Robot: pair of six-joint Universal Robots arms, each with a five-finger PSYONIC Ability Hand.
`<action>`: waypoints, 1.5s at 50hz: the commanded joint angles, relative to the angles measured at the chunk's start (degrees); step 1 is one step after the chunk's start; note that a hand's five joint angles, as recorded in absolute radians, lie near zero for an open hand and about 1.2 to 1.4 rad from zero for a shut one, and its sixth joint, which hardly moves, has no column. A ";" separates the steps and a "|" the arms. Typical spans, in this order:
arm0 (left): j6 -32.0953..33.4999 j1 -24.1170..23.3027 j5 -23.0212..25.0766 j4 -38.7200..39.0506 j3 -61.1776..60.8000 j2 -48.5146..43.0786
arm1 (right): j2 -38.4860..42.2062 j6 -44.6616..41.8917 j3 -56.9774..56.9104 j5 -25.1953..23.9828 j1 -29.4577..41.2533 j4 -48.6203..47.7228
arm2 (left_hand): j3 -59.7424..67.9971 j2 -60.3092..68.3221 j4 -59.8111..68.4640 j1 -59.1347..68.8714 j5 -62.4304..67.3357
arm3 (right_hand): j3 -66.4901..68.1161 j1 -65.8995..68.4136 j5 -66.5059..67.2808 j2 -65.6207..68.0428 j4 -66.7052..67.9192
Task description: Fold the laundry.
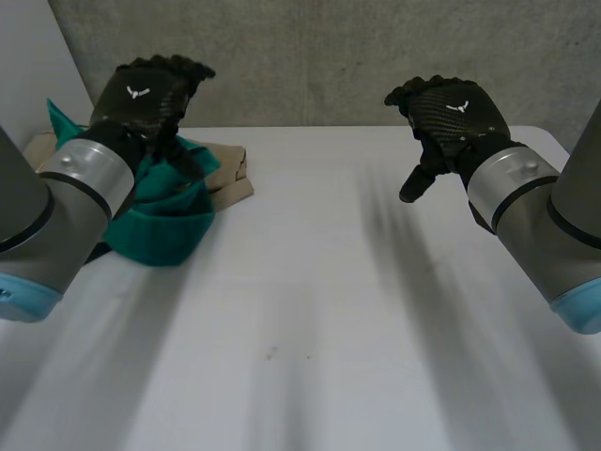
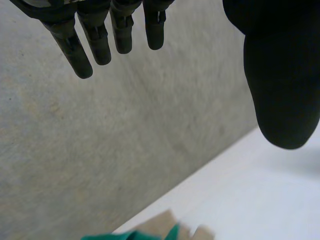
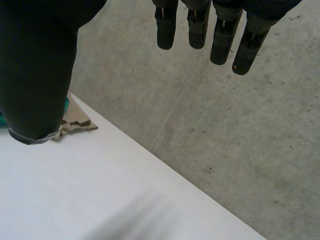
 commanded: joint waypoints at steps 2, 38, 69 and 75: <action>24.44 6.05 -0.20 -0.79 1.18 -9.44 | 0.43 -7.38 1.10 0.31 0.23 0.38 | -1.92 -1.69 -1.52 -1.87 -2.62 | -2.35 -1.51 -3.73 -2.63 -3.50; 17.22 -14.04 -12.86 6.51 -2.68 -7.27 | 2.10 -8.97 3.39 -0.30 -5.39 0.12 | 68.08 68.31 68.48 68.13 67.38 | -2.35 -1.51 -3.73 -2.63 -3.50; 1.71 -9.40 -12.33 -8.43 -11.64 -4.63 | 2.19 -27.77 4.36 -5.58 -4.51 12.68 | -1.20 -0.97 -0.80 -1.15 -1.90 | -2.35 -1.51 -3.73 -2.63 -3.50; 1.89 -10.02 -12.07 -8.43 -16.30 -2.43 | 2.45 -30.06 6.90 -6.54 -5.22 19.45 | 0.48 0.71 0.88 0.53 -0.22 | -2.35 -1.51 -3.73 -2.63 -3.50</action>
